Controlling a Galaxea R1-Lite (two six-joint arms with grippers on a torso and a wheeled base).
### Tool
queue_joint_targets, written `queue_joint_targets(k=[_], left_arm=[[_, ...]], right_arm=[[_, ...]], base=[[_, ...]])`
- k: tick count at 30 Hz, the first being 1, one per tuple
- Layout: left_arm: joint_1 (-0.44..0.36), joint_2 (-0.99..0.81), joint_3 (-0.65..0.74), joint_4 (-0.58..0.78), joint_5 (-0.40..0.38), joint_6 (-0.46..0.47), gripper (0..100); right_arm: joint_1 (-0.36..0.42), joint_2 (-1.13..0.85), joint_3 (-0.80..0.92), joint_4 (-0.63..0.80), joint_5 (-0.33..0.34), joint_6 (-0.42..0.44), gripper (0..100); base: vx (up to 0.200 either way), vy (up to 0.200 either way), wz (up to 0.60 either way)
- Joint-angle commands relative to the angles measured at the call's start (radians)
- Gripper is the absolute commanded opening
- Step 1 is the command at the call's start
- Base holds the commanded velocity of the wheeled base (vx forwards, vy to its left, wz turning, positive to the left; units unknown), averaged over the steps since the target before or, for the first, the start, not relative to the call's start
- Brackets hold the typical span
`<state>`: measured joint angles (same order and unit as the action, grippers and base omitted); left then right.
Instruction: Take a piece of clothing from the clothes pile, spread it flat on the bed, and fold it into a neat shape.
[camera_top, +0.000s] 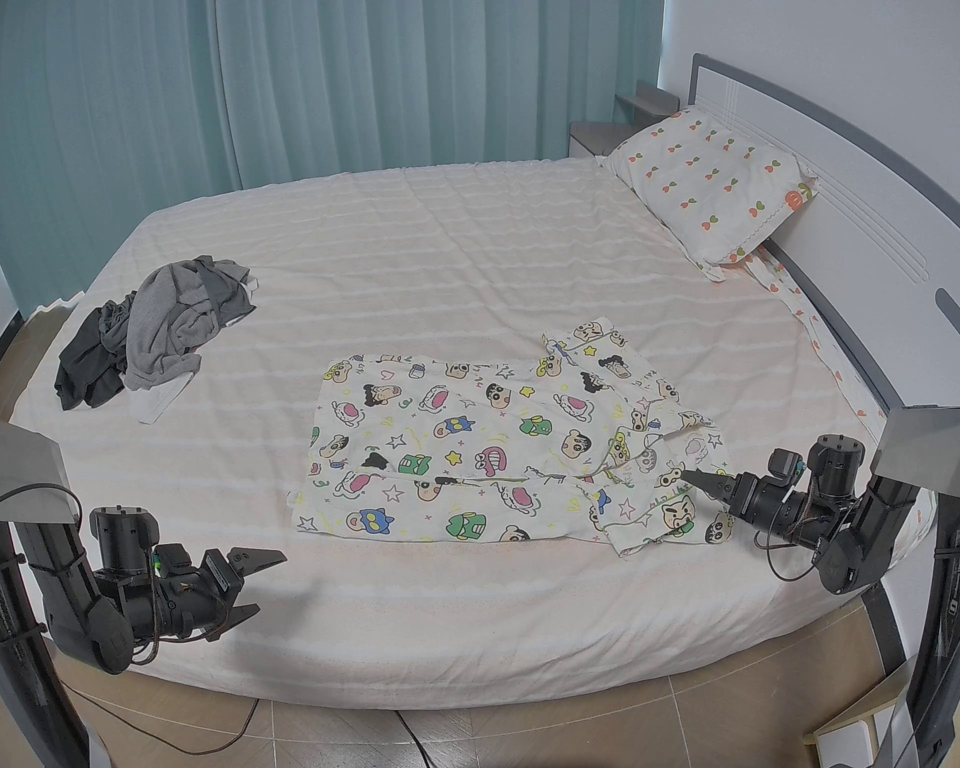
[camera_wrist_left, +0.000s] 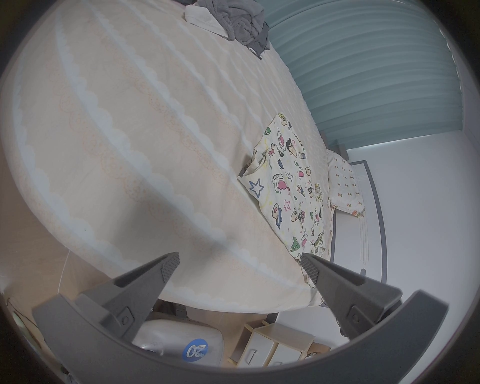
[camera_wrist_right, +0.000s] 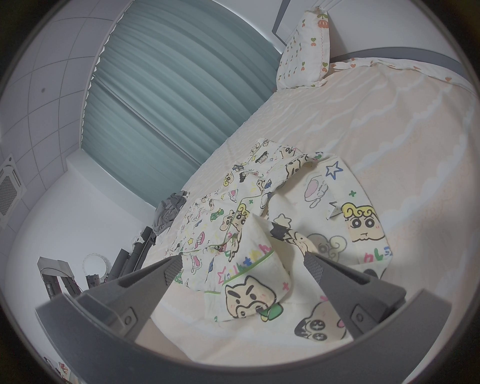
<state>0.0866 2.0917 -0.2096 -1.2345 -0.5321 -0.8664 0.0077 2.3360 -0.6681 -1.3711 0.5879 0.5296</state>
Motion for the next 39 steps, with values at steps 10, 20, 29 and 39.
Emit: queue_joint_targets(k=[10, 20, 29, 39], left_arm=[[-0.002, 0.002, -0.001, 0.0, 0.0, 0.0, 100], [-0.002, 0.002, 0.001, 0.0, 0.0, 0.0, 100], [-0.004, 0.002, 0.001, 0.0, 0.0, 0.0, 100], [-0.016, 0.005, 0.001, 0.0, 0.029, 0.0, 100]], right_arm=[[0.017, 0.062, -0.073, 0.038, 0.001, -0.002, 0], [0.003, 0.039, 0.024, -0.025, -0.003, -0.013, 0], [0.063, 0.037, 0.151, -0.145, -0.161, -0.002, 0], [0.068, 0.048, 0.194, -0.161, -0.204, 0.066, 100]], base=[[0.0, 0.0, 0.0], [0.0, 0.0, 0.0], [0.0, 0.0, 0.0], [0.0, 0.0, 0.0]])
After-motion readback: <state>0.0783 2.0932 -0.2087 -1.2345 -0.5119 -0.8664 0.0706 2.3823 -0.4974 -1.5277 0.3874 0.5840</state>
